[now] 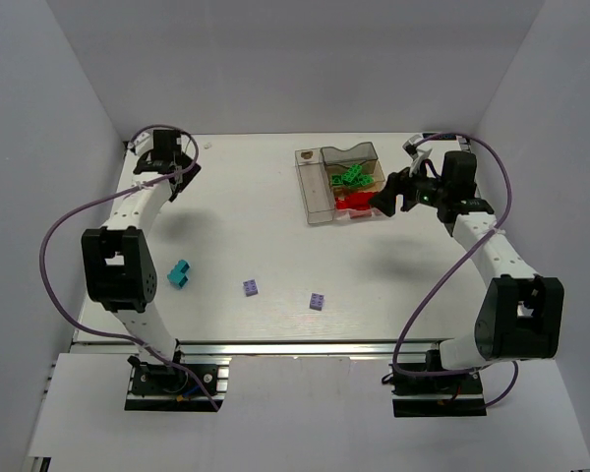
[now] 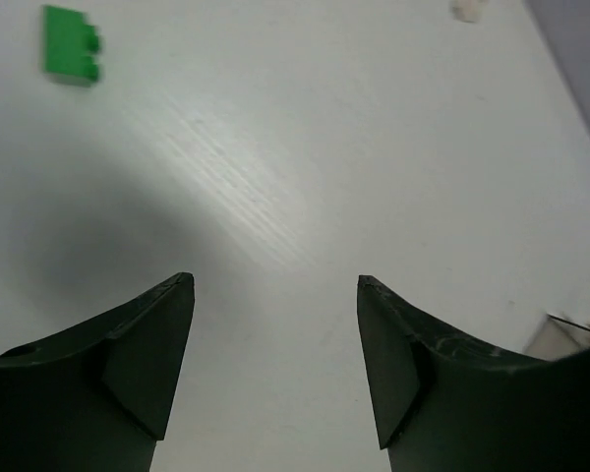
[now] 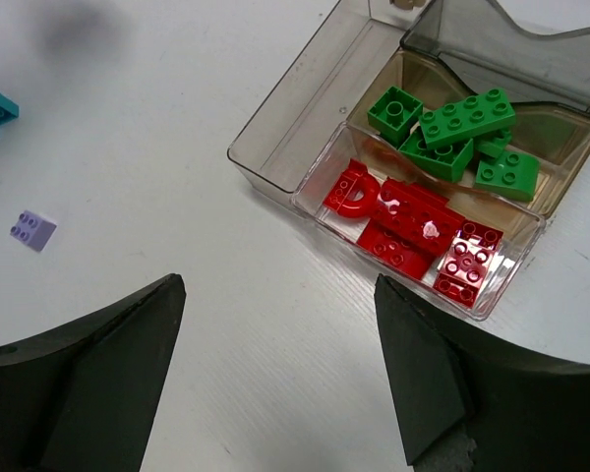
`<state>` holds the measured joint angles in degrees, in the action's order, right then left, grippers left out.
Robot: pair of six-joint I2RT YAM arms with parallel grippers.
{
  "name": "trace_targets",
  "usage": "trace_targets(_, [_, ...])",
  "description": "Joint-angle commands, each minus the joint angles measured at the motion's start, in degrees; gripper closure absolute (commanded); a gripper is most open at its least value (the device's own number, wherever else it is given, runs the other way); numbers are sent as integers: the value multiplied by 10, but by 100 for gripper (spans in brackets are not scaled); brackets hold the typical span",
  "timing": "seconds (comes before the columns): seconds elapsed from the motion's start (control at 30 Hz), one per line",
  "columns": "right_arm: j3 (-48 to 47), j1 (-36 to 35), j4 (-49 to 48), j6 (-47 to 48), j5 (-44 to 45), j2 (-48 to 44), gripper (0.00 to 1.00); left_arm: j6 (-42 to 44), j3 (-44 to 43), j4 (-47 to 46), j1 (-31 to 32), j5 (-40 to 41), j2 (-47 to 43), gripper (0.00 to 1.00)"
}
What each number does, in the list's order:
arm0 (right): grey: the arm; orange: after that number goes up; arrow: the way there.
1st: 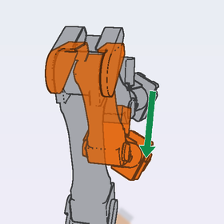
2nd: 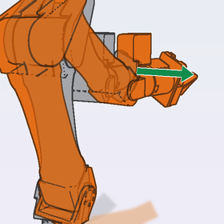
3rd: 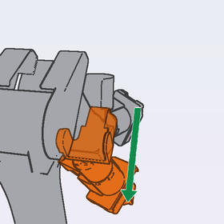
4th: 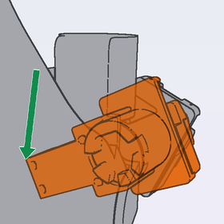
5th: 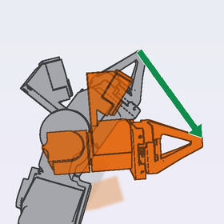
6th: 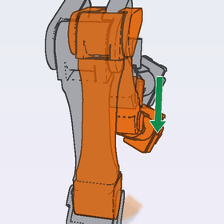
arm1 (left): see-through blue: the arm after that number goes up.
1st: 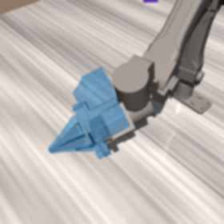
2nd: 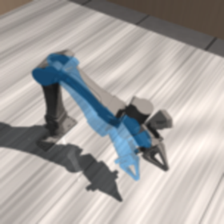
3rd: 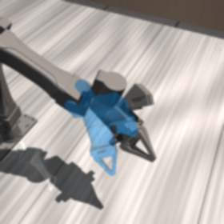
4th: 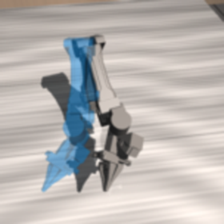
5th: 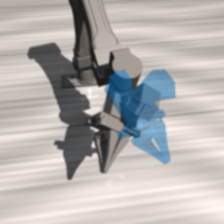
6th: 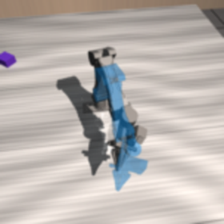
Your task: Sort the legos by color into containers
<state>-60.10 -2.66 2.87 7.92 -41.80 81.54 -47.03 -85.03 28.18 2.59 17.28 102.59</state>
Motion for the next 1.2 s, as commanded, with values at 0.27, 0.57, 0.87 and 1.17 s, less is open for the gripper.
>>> trace_targets(0.27, [-13, -2, -5, 0, 1, 12, 19, 118, 3, 94, -102, 85, 44, 16])
trace_targets(0.57, [-18, 0, -2, 1, 11, 13, 19, 206, -100, 101, -127, 40, 169, 16])
trace_targets(0.87, [-43, -1, 21, 11, 22, 27, 19, 235, -150, 63, -138, 29, 226, 18])
trace_targets(1.17, [-71, 0, 42, 16, 32, 46, 19, 229, -170, 40, -149, 11, 252, 54])
